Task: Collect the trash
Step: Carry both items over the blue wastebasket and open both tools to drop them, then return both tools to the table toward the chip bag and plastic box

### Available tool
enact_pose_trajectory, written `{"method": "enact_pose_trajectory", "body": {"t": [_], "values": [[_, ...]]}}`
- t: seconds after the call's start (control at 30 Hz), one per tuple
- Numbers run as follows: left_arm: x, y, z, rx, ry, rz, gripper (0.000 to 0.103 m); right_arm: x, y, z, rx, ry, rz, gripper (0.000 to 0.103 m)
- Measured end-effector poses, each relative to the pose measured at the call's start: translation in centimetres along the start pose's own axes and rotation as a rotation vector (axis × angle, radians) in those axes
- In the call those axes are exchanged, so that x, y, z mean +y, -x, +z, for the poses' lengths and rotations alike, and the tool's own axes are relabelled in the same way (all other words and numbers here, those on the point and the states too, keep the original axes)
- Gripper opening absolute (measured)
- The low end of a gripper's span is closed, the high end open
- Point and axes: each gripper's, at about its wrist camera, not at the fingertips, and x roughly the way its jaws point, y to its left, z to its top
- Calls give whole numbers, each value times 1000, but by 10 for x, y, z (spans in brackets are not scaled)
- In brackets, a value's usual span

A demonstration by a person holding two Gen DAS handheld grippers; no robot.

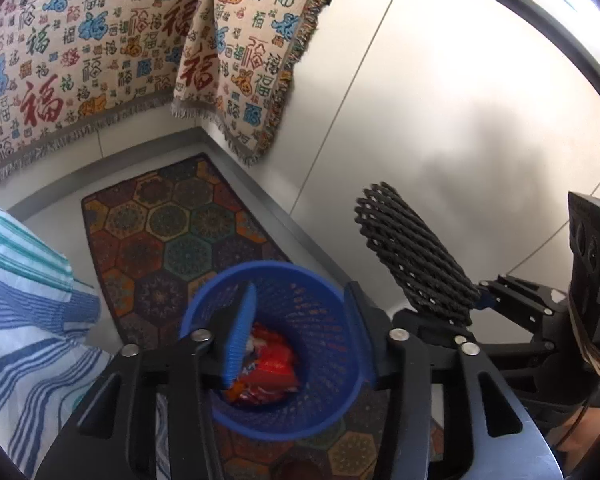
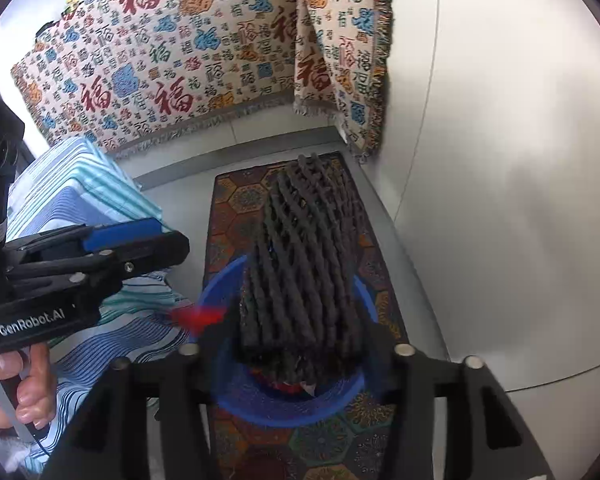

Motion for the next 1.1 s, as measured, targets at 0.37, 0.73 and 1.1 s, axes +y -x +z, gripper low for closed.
{"method": "enact_pose_trajectory", "body": {"t": [0.37, 0.73, 1.1], "values": [[14, 6, 4, -27, 53, 38, 67, -6, 3, 5, -11, -2, -4, 59], [26, 78, -9, -100, 99, 99, 70, 38, 38, 29, -121, 36, 26, 60], [123, 215, -86, -187, 183, 373, 84, 192, 67, 44, -250, 250, 123, 63]]}}
